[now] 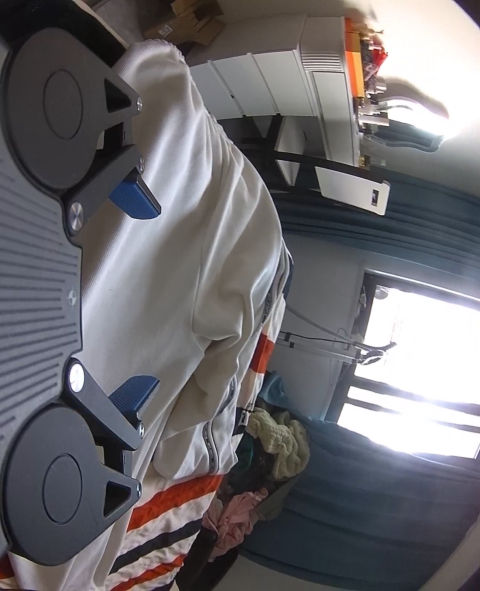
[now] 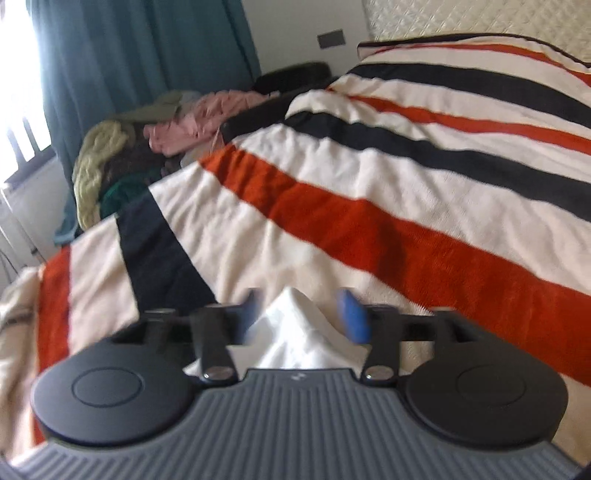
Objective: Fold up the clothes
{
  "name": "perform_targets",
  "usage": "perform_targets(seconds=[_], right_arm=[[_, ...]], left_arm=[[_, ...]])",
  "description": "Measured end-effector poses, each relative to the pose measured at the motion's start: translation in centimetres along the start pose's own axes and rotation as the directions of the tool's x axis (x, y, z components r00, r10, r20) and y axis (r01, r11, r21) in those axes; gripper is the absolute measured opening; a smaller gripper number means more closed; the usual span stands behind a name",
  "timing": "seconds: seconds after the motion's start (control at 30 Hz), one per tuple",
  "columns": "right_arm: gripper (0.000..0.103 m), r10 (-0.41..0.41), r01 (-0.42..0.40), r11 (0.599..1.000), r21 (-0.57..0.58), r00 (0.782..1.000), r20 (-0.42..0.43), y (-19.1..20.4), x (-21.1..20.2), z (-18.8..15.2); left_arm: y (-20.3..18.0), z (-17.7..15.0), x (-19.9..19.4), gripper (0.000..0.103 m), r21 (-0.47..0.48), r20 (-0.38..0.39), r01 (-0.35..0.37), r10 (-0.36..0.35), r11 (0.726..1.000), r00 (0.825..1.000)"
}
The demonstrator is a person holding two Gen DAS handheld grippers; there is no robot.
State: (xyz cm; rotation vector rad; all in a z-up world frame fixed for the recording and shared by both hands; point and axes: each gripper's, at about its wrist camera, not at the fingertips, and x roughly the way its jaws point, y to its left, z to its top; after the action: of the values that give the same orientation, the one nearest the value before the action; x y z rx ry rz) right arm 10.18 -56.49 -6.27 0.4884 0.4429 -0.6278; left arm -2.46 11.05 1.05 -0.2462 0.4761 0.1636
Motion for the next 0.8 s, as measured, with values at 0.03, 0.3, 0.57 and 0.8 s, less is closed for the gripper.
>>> perform_targets(seconds=[0.03, 0.3, 0.57, 0.8], right_arm=[[0.078, 0.019, -0.019, 1.000, -0.015, 1.000, 0.012, 0.4, -1.0, 0.1], [0.077, 0.332, -0.335, 0.935, -0.117, 0.942, -0.048, 4.9, -10.6, -0.5], [0.077, 0.462, -0.467, 0.867, -0.175, 0.884, -0.067, 8.9, -17.9, -4.2], [0.077, 0.524, -0.532, 0.826, -0.185, 0.846, -0.095, 11.5, -22.0, -8.5]], left_arm=[[0.0, 0.0, -0.2, 0.094, 0.002, 0.005, -0.001, 0.001, 1.000, 1.000], [0.6, 0.2, -1.7, 0.096, -0.009, 0.043, -0.008, 0.008, 1.000, 0.999], [0.0, 0.0, -2.4, 0.097, 0.029, 0.061, -0.018, 0.016, 0.999, 0.998], [-0.6, -0.3, -2.3, 0.098, 0.077, 0.060, -0.030, 0.025, 0.997, 0.998]])
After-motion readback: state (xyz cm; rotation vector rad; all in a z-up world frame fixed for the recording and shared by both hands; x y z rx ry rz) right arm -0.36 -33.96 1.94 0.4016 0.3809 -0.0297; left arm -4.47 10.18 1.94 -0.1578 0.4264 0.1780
